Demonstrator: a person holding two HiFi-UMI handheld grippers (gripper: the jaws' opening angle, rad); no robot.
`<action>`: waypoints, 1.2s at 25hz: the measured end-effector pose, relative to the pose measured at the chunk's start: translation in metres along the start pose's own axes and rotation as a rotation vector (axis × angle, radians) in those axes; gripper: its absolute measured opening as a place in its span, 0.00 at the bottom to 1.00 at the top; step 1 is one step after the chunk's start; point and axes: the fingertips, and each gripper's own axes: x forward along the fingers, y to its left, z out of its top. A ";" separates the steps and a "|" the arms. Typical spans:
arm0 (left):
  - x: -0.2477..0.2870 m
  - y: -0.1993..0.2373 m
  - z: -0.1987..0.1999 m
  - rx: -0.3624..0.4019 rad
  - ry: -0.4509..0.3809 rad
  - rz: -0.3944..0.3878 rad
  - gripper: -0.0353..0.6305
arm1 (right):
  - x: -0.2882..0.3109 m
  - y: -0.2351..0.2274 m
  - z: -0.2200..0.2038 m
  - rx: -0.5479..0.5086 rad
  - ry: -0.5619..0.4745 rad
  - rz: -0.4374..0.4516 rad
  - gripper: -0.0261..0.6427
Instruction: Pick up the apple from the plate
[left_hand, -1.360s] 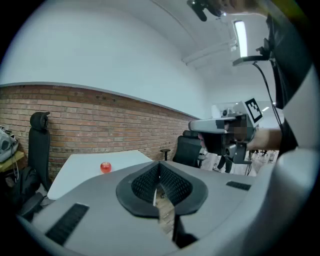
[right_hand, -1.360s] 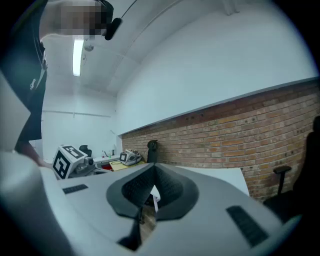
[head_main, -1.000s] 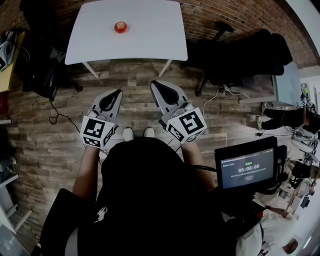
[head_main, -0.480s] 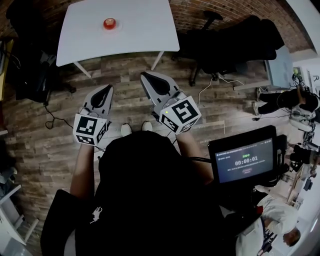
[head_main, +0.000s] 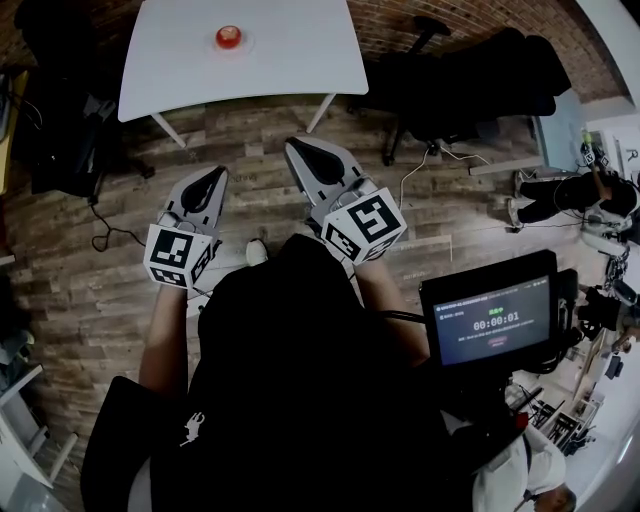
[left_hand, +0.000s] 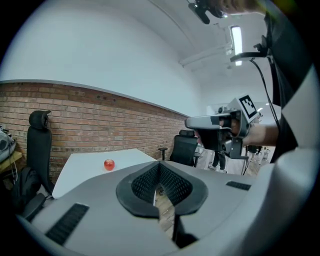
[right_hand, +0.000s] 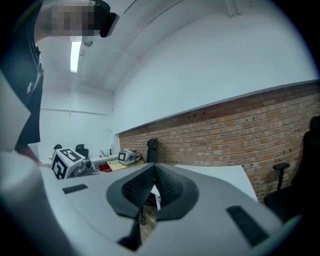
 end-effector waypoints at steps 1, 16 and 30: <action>-0.002 0.003 -0.001 -0.001 0.000 0.003 0.06 | 0.002 0.002 0.000 -0.001 0.001 0.001 0.04; -0.033 0.032 -0.016 -0.047 -0.032 0.066 0.06 | 0.027 0.017 -0.009 -0.007 -0.006 0.031 0.04; 0.029 0.072 -0.004 -0.029 0.019 0.111 0.06 | 0.080 -0.046 -0.006 0.029 -0.015 0.089 0.04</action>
